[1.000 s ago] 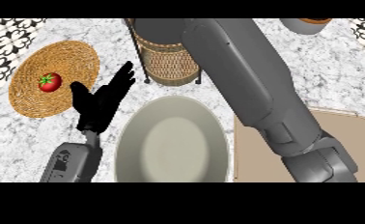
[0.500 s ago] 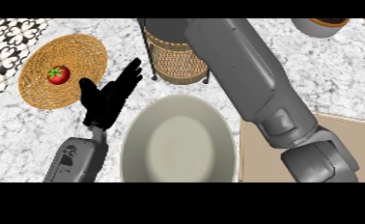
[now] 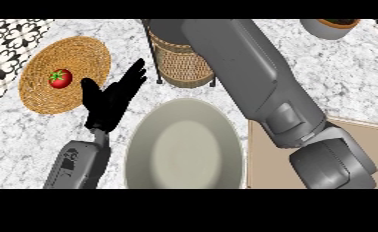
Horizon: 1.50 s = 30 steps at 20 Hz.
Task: Pick the eggplant from the tray and place it in the tiered basket
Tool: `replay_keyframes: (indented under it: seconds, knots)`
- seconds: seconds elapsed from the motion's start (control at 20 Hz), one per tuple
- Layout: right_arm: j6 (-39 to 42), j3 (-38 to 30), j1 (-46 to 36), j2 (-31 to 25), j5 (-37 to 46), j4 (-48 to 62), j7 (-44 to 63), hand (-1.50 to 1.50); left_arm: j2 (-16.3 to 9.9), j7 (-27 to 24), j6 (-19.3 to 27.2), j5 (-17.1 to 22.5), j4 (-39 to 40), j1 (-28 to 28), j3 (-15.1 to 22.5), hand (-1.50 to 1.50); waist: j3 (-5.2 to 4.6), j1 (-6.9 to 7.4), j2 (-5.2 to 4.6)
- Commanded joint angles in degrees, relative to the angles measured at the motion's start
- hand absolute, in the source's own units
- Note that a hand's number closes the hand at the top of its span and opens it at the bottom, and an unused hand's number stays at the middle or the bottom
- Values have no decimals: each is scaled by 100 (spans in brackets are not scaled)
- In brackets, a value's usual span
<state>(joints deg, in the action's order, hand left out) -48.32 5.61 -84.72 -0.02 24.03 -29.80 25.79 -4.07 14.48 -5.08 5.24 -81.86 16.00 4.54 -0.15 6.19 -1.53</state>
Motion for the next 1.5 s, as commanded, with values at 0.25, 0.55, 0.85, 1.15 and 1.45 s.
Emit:
replay_keyframes:
  seconds: [0.25,0.55,0.85,1.15,1.45]
  knots:
    - [-1006,-459,-119,-73,-196,380,457,-150,38,-302,200,-107,136,-416,-134,0,8,-486,130]
    - [330,59,1352,-530,-257,-1509,730,-150,-295,-209,39,221,-67,-632,-581,0,22,-915,288]
    - [1550,557,2485,-1050,-465,-3214,1061,-150,-201,-72,201,151,-245,-875,-512,0,25,-1168,373]
    - [2572,263,3764,-2295,-1122,-5245,1381,-150,-254,-183,227,94,-441,-1198,-534,0,29,-1194,361]
    - [3089,-229,5213,-3279,-1605,-7626,1988,-150,-217,-244,172,157,-444,-1282,-542,0,21,-1145,307]
